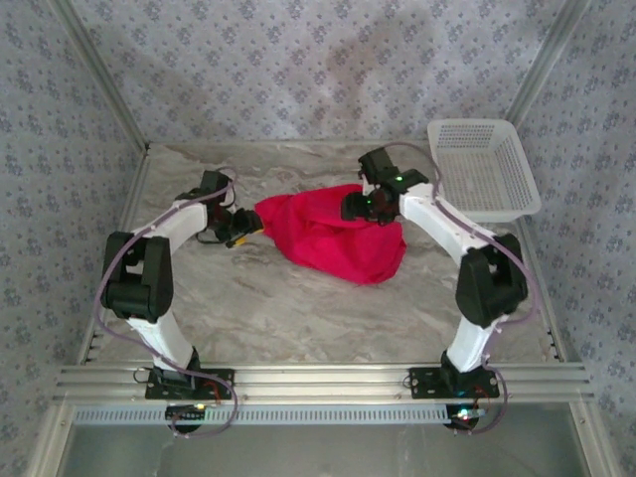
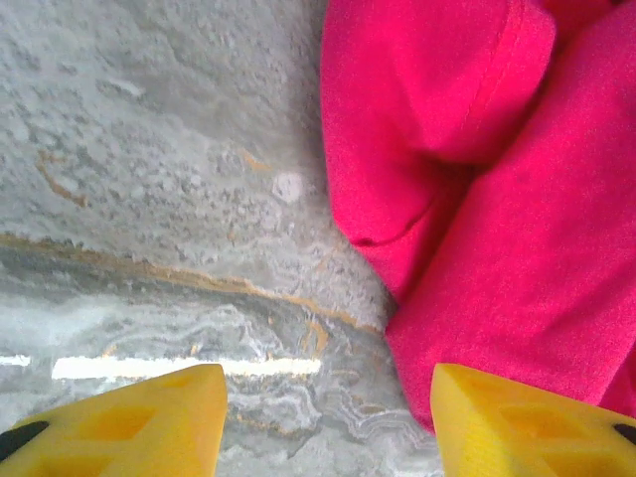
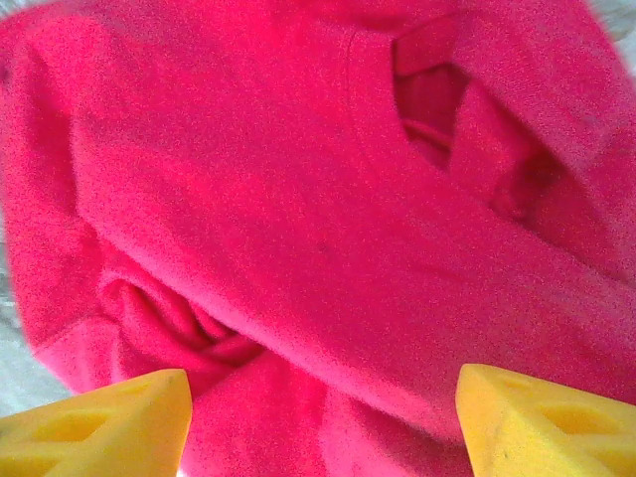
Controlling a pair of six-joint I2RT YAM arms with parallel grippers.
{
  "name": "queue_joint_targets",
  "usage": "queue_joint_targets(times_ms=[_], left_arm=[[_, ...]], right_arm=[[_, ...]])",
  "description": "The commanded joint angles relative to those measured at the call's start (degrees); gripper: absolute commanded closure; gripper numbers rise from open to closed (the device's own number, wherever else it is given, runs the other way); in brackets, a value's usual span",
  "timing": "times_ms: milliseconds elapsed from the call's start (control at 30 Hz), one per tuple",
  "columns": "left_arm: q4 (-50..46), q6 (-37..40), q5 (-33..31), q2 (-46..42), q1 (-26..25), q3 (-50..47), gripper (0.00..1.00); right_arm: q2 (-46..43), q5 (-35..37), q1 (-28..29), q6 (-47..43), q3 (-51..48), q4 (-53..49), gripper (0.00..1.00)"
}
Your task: Fold the inside-out t-shirt
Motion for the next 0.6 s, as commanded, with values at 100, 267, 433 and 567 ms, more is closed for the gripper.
queue_joint_targets(times_ms=[100, 267, 433, 567], left_arm=[[3.39, -1.58, 3.00, 5.58, 0.11, 3.94, 0.43], [4.11, -2.78, 3.19, 11.03, 0.19, 8.35, 0.43], [6.06, -4.71, 3.99, 16.16, 0.05, 12.01, 0.57], [6.03, -5.16, 3.78, 17.62, 0.28, 13.64, 0.96]], right_arm=[[10.97, 3.60, 2.06, -3.66, 8.31, -5.61, 0.33], [9.04, 5.51, 0.63, -4.59, 10.36, -6.75, 0.99], [-0.22, 1.53, -1.67, -3.23, 7.85, -5.14, 1.00], [-8.68, -5.15, -6.42, -0.23, 5.40, -2.16, 1.00]])
